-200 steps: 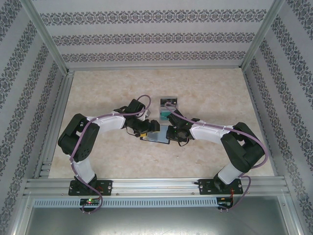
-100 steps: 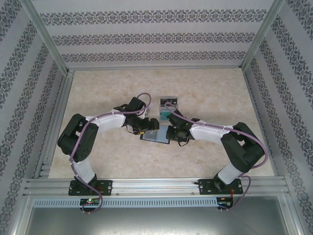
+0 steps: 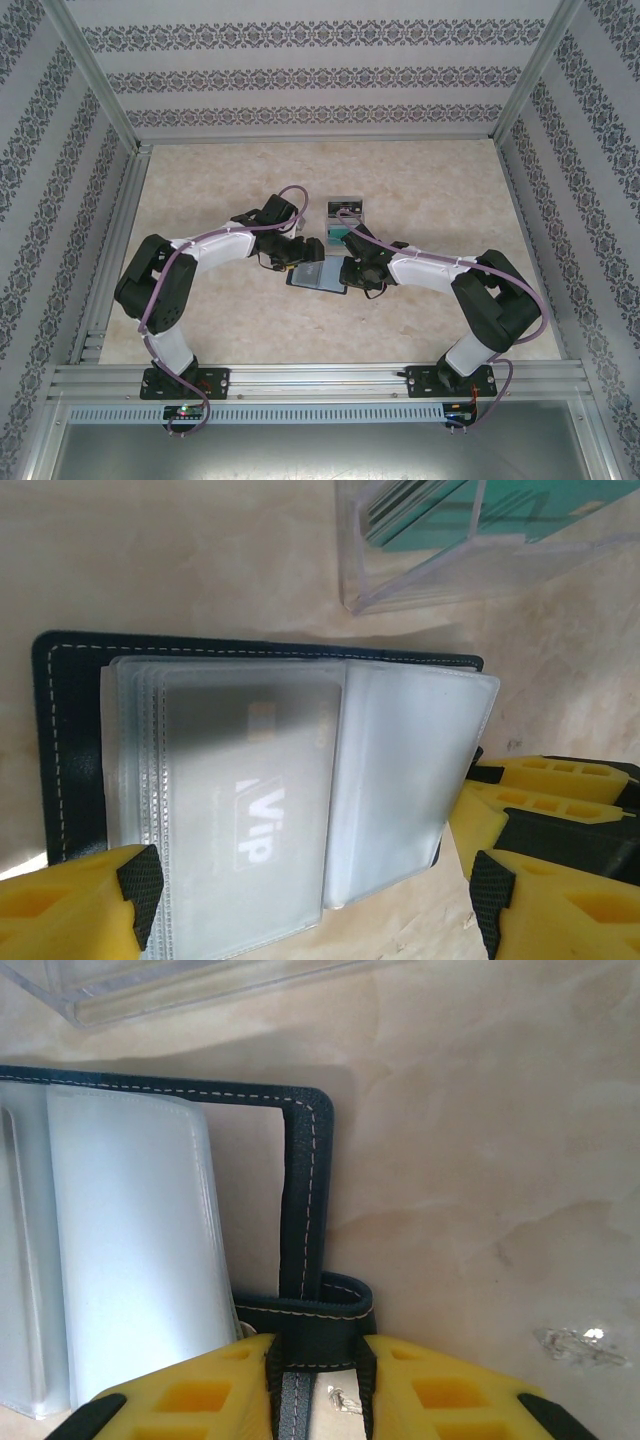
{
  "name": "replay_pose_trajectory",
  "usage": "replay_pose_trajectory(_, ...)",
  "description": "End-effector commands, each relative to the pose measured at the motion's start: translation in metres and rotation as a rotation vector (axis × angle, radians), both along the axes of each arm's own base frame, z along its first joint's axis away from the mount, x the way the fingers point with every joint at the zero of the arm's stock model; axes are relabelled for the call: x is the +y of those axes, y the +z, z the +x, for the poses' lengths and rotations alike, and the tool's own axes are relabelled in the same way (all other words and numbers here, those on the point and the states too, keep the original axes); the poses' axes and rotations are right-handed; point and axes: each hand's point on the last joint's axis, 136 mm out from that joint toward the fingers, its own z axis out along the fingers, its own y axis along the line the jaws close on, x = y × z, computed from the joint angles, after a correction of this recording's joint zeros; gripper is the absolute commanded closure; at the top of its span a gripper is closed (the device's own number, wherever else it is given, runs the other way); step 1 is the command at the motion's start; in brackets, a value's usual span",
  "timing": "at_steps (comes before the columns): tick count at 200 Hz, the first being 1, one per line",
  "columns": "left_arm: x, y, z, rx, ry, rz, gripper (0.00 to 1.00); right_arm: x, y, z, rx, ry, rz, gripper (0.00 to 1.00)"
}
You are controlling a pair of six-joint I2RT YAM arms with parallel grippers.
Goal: Take the credit cards out of the card holder
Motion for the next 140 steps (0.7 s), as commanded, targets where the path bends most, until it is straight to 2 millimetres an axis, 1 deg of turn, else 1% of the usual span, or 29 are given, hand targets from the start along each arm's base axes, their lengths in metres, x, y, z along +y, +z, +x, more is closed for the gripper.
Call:
replay_pose_trajectory(1,-0.006,-0.007,-0.006,0.021,-0.039,0.003,0.18,-0.008,-0.021,-0.019,0.086,-0.007,-0.030,0.70)
replay_pose_trajectory(42,-0.009,-0.016,-0.011,0.052,-0.049,-0.013,0.18,-0.008,-0.022,-0.019,0.088,-0.008,-0.030,0.70)
replay_pose_trajectory(108,-0.012,-0.024,-0.015,0.079,-0.053,-0.021,0.18,-0.008,-0.023,-0.019,0.089,-0.007,-0.030,0.70)
replay_pose_trajectory(140,-0.019,-0.024,-0.018,0.097,-0.055,-0.071,0.16,-0.008,-0.024,-0.019,0.091,-0.007,-0.030,0.70)
